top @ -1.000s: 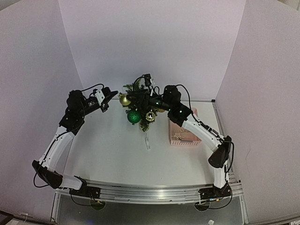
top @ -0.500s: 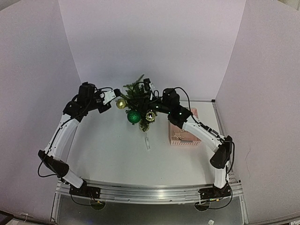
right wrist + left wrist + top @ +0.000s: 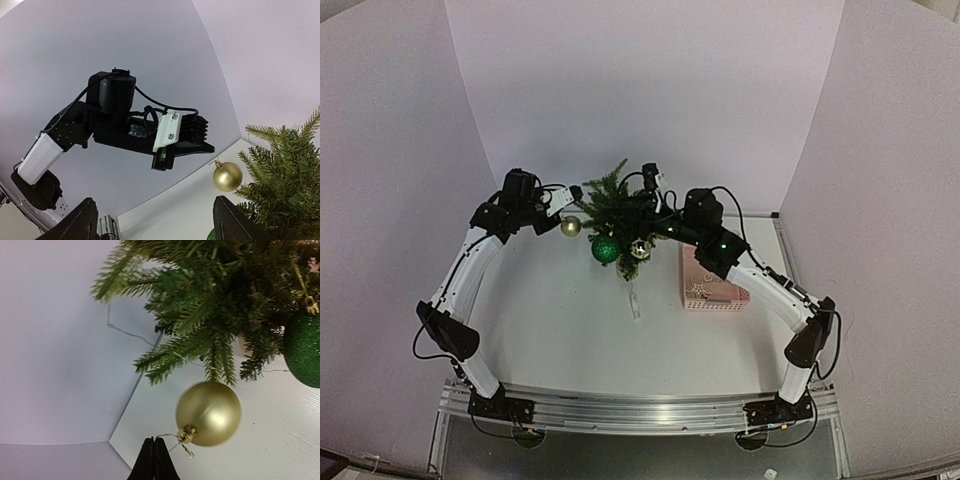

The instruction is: Decorate the small christmas tree

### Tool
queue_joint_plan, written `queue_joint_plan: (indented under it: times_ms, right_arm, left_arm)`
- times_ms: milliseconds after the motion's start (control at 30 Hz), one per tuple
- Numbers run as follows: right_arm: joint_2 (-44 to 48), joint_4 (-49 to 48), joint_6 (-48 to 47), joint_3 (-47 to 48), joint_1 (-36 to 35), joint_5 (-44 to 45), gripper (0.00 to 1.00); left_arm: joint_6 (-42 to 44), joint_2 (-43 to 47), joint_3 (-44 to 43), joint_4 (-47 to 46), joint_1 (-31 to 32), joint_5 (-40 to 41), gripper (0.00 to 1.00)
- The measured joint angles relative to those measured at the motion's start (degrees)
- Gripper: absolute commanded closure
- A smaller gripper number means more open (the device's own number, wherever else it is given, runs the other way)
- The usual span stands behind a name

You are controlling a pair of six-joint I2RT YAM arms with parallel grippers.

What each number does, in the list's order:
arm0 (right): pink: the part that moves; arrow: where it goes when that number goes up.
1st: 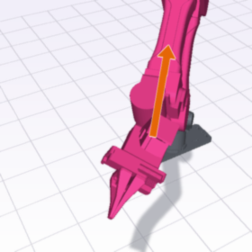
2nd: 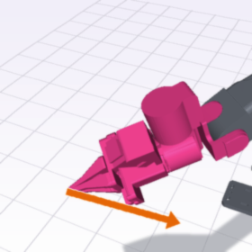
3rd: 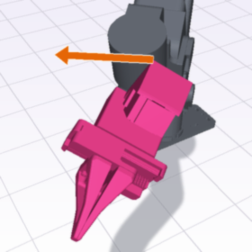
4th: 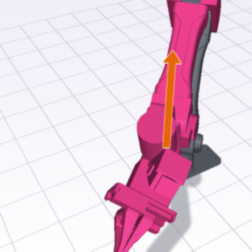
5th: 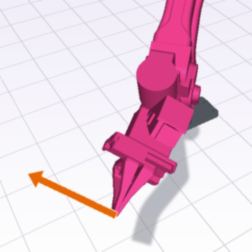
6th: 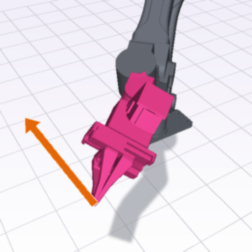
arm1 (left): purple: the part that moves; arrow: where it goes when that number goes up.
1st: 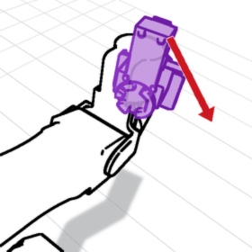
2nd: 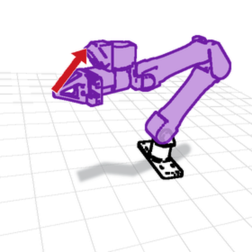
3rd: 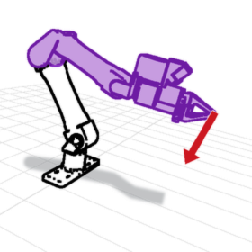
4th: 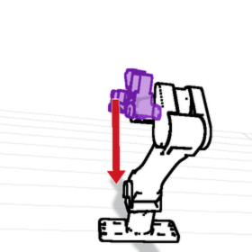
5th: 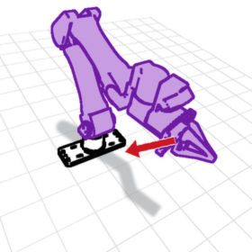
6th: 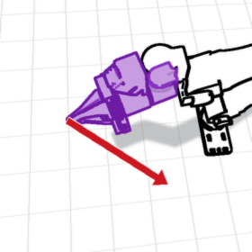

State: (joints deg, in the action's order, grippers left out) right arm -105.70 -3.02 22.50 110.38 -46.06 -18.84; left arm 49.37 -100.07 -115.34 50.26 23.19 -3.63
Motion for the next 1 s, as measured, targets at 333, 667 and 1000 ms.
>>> queue_joint_plan:
  times_ms: [333,667,1000]
  right_arm:
    - [2.0,0.1,-1.6,-2.2,0.0,1.8,0.23]
    - [3.4,0.1,-2.6,-3.9,0.0,3.0,0.22]
    - [7.1,0.1,-4.5,-5.7,0.0,4.7,0.21]
  left_arm:
    - [-4.1,-6.1,-5.3,-2.1,-4.7,0.0,1.00]
    - [-9.1,-7.0,-5.3,-9.3,-4.4,-6.1,1.00]
    - [-12.0,-9.5,-5.3,-10.7,-4.0,-10.6,1.00]
